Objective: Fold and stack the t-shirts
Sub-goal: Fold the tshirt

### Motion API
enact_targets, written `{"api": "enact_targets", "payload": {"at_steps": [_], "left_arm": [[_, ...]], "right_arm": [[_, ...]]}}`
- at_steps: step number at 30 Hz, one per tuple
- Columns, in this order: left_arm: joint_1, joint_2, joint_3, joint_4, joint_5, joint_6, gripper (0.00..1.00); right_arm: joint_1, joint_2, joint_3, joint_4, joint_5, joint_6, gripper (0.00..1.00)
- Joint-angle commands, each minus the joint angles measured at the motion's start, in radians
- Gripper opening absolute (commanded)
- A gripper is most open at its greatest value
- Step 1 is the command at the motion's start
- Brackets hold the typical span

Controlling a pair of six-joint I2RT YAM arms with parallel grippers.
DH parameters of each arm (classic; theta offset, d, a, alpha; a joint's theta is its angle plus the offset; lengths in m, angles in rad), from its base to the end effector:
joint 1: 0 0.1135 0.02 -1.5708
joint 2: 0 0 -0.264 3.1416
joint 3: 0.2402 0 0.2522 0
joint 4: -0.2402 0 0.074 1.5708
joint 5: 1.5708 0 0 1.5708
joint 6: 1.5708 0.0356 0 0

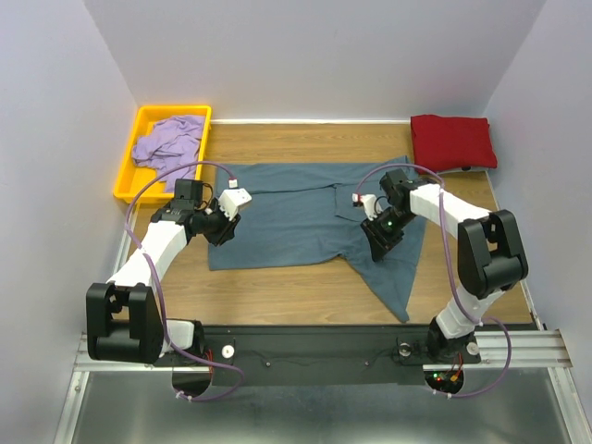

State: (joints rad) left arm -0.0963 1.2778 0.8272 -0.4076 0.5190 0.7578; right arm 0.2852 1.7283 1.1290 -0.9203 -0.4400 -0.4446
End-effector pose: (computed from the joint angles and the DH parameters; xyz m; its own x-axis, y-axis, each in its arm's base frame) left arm 0.2561 -0.0425 0.2342 -0.2678 0.6255 -0.7329 0.8128 0.5551 0.1768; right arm 0.2865 0.0998 0.1795 -0.7467 -0.6244 -0.2292 -0.6609 0.6574 0.3620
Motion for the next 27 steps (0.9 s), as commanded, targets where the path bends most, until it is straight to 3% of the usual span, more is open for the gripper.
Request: {"api": "enact_targets", "payload": {"at_steps": [1,2,6,17,23,27], "left_arm": [[0.003,-0.018,0.012,0.018,0.026,-0.011,0.37],[0.001,-0.017,0.013,0.021,0.029,-0.012,0.37],[0.001,-0.017,0.021,0.018,0.027,-0.017,0.36],[0.003,-0.034,0.023,0.004,0.036,-0.037,0.36],[0.003,-0.023,0.020,0.006,0.052,-0.051,0.37],[0.003,-0.032,0.004,0.009,0.062,-0.055,0.37]], "right_arm": [[0.019,-0.068,0.045,-0.040,0.004,0.003,0.29],[0.022,-0.070,0.046,-0.043,0.001,0.001,0.20],[0.064,-0.078,0.046,-0.064,-0.028,-0.008,0.01],[0.287,-0.147,0.040,-0.120,-0.244,-0.069,0.01],[0.430,-0.095,-0.015,-0.054,-0.189,-0.056,0.01],[0.457,-0.108,0.005,-0.046,-0.178,-0.051,0.22]]}}
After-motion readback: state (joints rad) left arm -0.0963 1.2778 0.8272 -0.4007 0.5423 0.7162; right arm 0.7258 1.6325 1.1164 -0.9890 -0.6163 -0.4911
